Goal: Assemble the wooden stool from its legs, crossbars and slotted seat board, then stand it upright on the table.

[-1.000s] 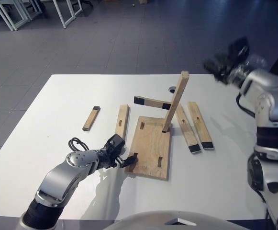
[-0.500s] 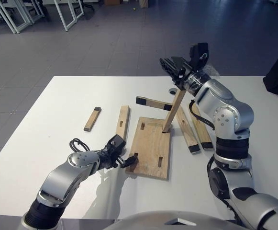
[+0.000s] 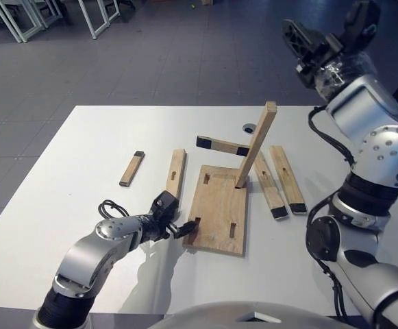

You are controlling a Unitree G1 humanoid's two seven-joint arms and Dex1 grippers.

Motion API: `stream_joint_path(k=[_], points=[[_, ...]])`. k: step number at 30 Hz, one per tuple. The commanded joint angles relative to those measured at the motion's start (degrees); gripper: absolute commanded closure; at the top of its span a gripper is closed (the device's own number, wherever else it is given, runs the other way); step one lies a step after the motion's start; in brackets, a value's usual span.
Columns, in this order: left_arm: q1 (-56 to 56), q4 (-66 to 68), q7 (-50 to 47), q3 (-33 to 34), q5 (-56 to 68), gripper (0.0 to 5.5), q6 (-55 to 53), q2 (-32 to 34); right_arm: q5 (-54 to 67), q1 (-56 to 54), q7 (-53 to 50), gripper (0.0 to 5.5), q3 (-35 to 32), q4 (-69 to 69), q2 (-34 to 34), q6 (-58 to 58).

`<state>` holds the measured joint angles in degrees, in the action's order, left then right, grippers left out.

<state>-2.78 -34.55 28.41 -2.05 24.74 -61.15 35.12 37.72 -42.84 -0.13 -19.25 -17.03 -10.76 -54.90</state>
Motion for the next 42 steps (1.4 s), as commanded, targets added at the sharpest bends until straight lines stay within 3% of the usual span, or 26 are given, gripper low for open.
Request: stream_joint_path(k=[1,4,6,14,26,32,39,42], points=[[8.3,-4.9,-0.9,11.6,7.2,1.38,-7.1,-1.5,-5.5,13.2,1.7,3.00,3.2,-4.5,-7.0,-0.6],[8.0,-8.8,-2.1,17.2,9.7,1.38,-11.3,-0.4,-10.7,24.3,3.0,3.00,6.4,-6.7,-12.0,-0.3],[3.2,-10.1,-3.1,17.7,8.0,1.38,-11.6,1.6,-11.5,30.7,5.0,2.68,9.6,-8.9,-13.2,-1.2],[-8.8,-11.9,-7.2,10.5,3.0,1.38,-7.6,1.4,-19.4,39.0,12.4,1.21,20.7,-3.2,-18.0,6.0],[-9.5,-9.0,-7.1,7.3,0.1,1.38,-4.4,2.8,-26.3,43.7,14.3,1.21,24.2,6.7,-15.0,12.5],[-9.1,-1.6,-5.8,-2.7,-6.8,1.38,1.8,7.0,-26.9,43.9,14.4,2.24,23.4,8.0,-14.1,12.8],[-6.7,-2.4,-6.8,-13.7,-7.4,1.38,0.8,0.6,-25.6,37.1,13.3,3.44,16.6,7.3,-13.8,13.0],[-6.2,-5.0,-8.1,-14.7,-6.5,1.38,-1.7,-2.1,-23.9,31.3,12.5,3.45,12.2,5.5,-13.4,12.2]])
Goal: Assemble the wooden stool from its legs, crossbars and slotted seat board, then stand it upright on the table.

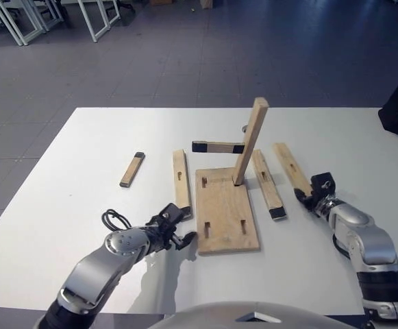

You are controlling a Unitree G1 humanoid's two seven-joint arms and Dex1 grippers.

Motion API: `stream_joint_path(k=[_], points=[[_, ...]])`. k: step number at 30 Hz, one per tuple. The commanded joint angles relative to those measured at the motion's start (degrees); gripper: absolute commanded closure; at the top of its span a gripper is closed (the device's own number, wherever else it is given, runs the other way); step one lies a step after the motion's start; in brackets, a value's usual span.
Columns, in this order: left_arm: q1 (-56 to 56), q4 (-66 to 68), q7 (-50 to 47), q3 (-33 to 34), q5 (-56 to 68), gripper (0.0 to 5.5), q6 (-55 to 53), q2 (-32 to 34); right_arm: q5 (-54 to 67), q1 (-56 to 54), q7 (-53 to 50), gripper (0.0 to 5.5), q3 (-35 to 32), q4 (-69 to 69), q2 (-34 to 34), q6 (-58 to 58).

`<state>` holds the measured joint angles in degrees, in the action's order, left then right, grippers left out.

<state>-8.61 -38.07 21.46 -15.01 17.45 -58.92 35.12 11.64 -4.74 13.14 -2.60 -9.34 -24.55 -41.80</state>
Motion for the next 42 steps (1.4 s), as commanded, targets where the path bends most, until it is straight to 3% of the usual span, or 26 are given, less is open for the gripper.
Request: stream_joint_path(k=[1,4,7,10,12,15,20,27,37,42], points=[[0.5,-1.6,-1.4,-1.0,1.1,1.38,-4.6,-2.9,2.9,-8.6,-0.8,3.45,-5.5,-3.1,0.8,-1.3],[2.5,-1.0,-1.2,1.6,1.6,1.38,-5.8,-3.5,5.6,-12.9,-0.7,3.45,-7.6,-5.9,2.4,-1.9],[1.9,-2.2,3.9,15.0,9.4,1.38,-7.1,-3.9,18.9,-18.2,4.3,3.45,-12.5,-11.5,4.8,-5.9],[10.4,0.8,9.9,34.7,33.9,1.38,-10.9,-7.9,46.3,-23.4,9.9,3.45,-19.7,-13.9,4.4,-16.7],[16.7,6.3,8.7,39.6,52.6,1.38,-10.3,-8.3,59.6,-24.0,10.8,3.49,-20.6,-14.4,2.9,-20.5],[22.1,14.3,4.8,38.5,73.0,1.38,-7.1,-6.1,68.1,-24.3,12.0,3.49,-16.3,-15.0,2.4,-22.7],[26.7,22.1,-0.7,35.6,84.0,1.38,-4.7,-3.5,69.0,-26.2,13.4,3.49,-7.5,-13.6,4.3,-24.2],[28.3,23.2,-7.2,32.1,93.8,1.38,0.4,-1.8,71.9,-25.1,10.6,3.49,-1.7,-15.0,5.2,-22.6],[27.7,20.4,4.0,32.5,95.5,2.95,-2.7,4.7,73.0,-24.9,9.4,3.49,0.1,-13.2,3.5,-21.4],[27.3,21.1,5.4,32.5,95.3,3.10,-2.3,7.5,73.8,-25.2,9.9,3.49,0.6,-12.9,1.9,-21.3]])
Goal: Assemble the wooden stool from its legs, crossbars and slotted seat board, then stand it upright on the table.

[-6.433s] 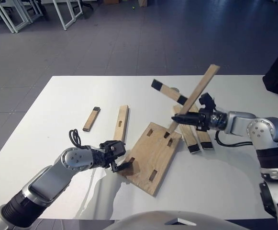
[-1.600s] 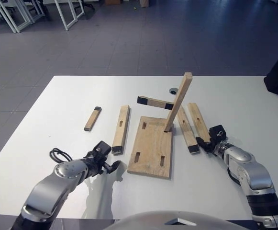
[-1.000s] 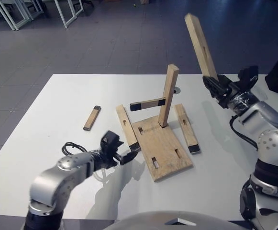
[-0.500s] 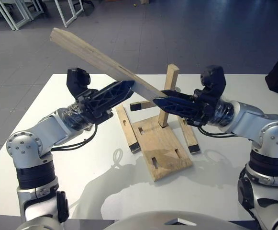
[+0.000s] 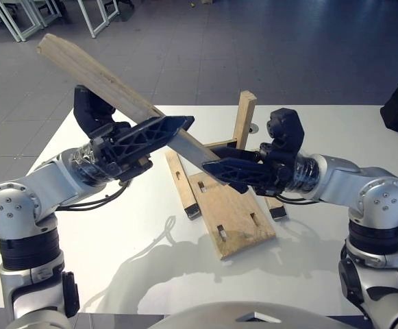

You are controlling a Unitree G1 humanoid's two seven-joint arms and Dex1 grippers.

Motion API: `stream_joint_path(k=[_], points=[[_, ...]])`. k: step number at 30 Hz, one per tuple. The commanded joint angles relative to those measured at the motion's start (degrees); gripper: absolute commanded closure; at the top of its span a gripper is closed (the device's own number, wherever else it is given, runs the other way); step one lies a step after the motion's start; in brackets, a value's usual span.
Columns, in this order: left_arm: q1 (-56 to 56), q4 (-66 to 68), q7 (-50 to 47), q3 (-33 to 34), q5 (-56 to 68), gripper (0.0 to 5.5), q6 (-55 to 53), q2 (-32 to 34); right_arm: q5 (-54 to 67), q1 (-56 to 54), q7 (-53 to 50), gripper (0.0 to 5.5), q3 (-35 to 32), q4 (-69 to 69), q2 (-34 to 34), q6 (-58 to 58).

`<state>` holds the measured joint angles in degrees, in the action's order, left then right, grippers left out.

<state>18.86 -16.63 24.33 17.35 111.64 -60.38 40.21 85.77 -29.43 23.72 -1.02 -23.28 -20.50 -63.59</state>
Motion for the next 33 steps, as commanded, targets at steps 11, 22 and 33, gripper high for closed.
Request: stream_joint_path(k=[11,22,33], points=[[-11.5,-0.8,-3.4,8.8,-18.6,3.46,11.3,1.5,-2.7,6.9,-8.7,1.49,-8.7,-0.9,-11.6,3.0],[-14.8,6.9,26.9,-14.2,-77.2,3.46,52.4,-1.0,-42.2,25.4,-4.2,1.49,21.6,-13.3,-20.6,9.9],[-10.5,19.7,35.3,-14.6,-80.8,3.46,59.9,-6.8,-54.3,26.5,3.1,1.49,26.4,-11.7,-20.8,13.0]])
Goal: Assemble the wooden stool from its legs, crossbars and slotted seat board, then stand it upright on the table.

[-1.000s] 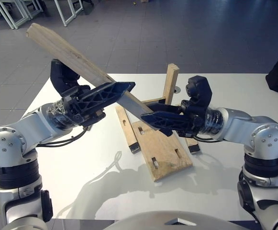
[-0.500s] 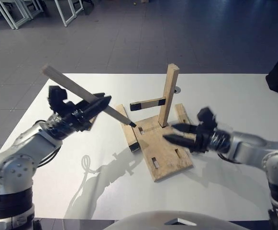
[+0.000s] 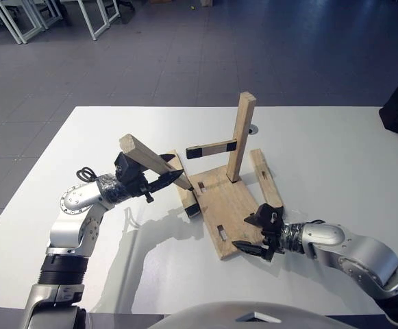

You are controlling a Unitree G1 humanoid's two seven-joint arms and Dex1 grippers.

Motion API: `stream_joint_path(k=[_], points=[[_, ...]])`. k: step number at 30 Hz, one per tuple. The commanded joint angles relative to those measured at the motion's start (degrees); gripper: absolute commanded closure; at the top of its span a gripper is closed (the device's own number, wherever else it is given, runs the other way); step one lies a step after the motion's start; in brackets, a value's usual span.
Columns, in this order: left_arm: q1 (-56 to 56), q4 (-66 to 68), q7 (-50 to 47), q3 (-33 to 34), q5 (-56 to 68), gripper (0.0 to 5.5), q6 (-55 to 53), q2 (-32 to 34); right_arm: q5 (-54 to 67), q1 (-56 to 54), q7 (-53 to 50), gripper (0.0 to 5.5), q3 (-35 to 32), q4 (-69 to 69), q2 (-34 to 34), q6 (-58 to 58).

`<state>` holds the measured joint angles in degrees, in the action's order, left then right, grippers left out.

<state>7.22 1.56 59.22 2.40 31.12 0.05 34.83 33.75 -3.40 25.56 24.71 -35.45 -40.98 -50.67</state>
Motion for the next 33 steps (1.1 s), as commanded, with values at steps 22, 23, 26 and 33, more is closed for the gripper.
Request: stream_joint_path(k=[22,23,26,33], points=[[5.8,7.7,3.9,0.7,-0.4,3.46,-4.5,-4.3,-9.9,0.0,9.3,1.49,1.7,1.8,-0.9,0.2],[5.8,7.5,3.7,0.9,-0.4,3.46,-4.5,-4.5,-10.2,-0.2,9.7,1.49,1.8,1.9,-0.9,0.2],[6.4,7.8,3.7,0.7,-0.7,3.46,-4.4,-5.0,-10.8,-0.2,10.2,1.49,1.9,1.9,-0.9,0.2],[7.2,10.7,4.6,-1.0,-2.7,3.46,-3.0,-6.8,-11.8,0.0,10.9,1.49,1.7,1.9,-0.5,-0.1]])
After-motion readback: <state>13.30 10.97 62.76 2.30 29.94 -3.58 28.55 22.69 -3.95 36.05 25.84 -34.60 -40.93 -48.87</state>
